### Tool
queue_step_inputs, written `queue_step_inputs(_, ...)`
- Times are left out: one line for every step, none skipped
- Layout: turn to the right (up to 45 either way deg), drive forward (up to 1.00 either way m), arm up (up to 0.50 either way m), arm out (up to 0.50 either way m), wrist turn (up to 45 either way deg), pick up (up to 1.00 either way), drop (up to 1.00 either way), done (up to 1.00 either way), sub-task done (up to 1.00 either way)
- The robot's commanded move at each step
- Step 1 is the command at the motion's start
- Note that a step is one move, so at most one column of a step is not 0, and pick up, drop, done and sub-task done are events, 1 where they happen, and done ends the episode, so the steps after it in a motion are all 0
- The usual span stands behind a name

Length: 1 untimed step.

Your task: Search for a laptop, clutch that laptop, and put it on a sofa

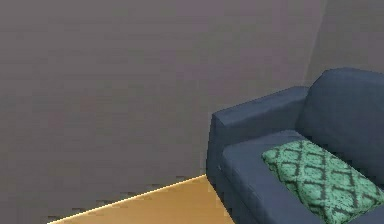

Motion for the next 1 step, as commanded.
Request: queue_step_inputs(0.0, 0.00, 0.24, 0.00, 0.0, 0.00, 0.00, 0.00, 0.00)
